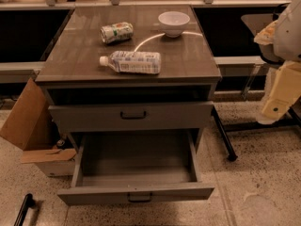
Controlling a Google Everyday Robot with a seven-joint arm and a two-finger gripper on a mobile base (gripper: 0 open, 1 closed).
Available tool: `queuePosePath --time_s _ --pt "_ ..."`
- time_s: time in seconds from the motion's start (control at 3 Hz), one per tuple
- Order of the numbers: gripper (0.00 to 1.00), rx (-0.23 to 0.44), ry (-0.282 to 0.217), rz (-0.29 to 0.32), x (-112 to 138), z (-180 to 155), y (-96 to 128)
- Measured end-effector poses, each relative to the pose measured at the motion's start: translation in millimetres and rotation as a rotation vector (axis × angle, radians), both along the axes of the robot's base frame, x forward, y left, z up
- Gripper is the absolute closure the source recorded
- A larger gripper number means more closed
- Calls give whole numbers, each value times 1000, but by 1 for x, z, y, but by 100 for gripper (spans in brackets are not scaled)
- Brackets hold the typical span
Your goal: Place blue plastic bottle into middle drawer
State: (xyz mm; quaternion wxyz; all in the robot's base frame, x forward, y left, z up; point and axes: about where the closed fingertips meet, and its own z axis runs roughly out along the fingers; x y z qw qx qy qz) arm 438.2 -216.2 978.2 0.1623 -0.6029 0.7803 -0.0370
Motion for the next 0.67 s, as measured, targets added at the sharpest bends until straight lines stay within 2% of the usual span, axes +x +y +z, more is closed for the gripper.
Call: queuePosePath --time_s 0.33,0.67 --pt "0 1 -4 -1 0 1 0" --pt "0 92 -36 31 34 0 21"
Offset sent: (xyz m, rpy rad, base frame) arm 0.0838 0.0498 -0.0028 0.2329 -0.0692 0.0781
